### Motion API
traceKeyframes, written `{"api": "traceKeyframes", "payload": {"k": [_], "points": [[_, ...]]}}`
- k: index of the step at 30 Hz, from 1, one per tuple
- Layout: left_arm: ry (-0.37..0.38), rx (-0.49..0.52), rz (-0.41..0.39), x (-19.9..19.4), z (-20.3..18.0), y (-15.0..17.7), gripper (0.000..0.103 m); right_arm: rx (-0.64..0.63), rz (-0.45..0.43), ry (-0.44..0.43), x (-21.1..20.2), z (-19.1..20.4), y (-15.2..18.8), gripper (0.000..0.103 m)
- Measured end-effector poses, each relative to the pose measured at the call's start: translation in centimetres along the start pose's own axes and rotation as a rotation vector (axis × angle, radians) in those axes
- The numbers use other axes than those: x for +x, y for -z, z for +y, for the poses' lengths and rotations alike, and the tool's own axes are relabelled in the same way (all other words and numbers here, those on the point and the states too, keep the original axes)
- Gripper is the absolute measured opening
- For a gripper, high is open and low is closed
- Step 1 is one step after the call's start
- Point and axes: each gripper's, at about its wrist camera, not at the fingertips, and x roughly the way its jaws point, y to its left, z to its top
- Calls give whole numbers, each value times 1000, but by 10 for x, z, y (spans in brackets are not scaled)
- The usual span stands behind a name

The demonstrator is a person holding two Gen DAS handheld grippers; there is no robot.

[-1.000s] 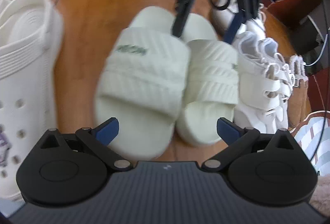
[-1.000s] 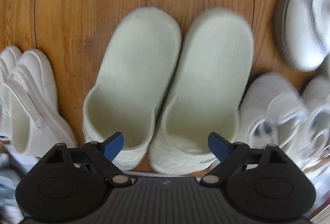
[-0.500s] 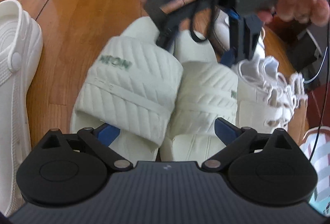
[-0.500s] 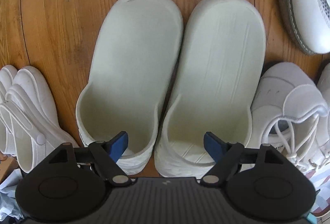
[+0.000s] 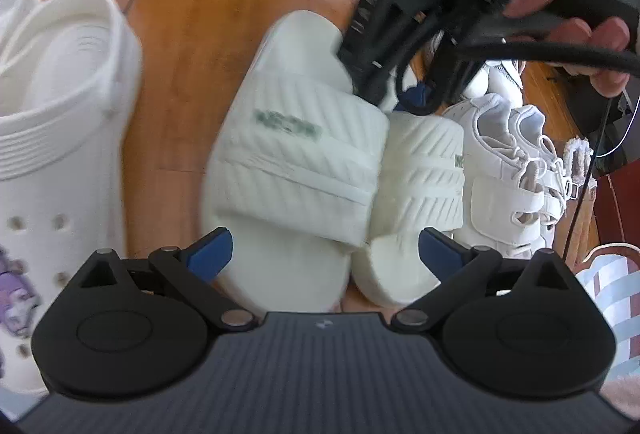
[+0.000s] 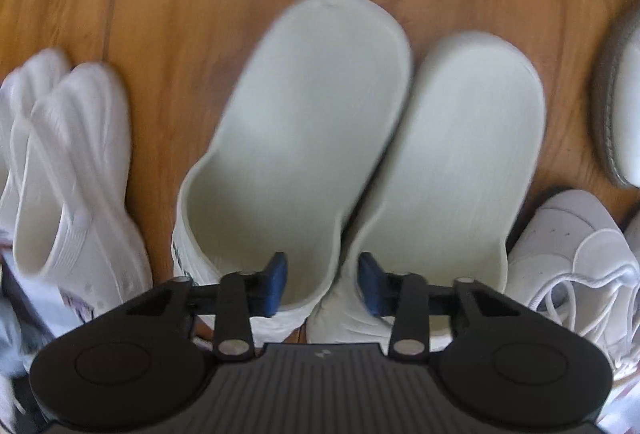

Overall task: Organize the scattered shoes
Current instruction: 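Grasp both cream NEON slides together with the right tool and lift them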

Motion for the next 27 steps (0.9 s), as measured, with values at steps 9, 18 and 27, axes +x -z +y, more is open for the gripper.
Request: {"api": "traceKeyframes", "payload": {"k": [9, 18, 27], "points": [[-15, -2, 46, -7, 12, 2, 102, 10, 89, -2, 3, 8, 4, 38], [-21, 5, 46, -10, 11, 4, 102, -127, 196, 182, 21, 41, 4, 21], [-63, -39, -89, -41, 24, -1, 103, -79, -86, -150, -54, 9, 40, 19]]}}
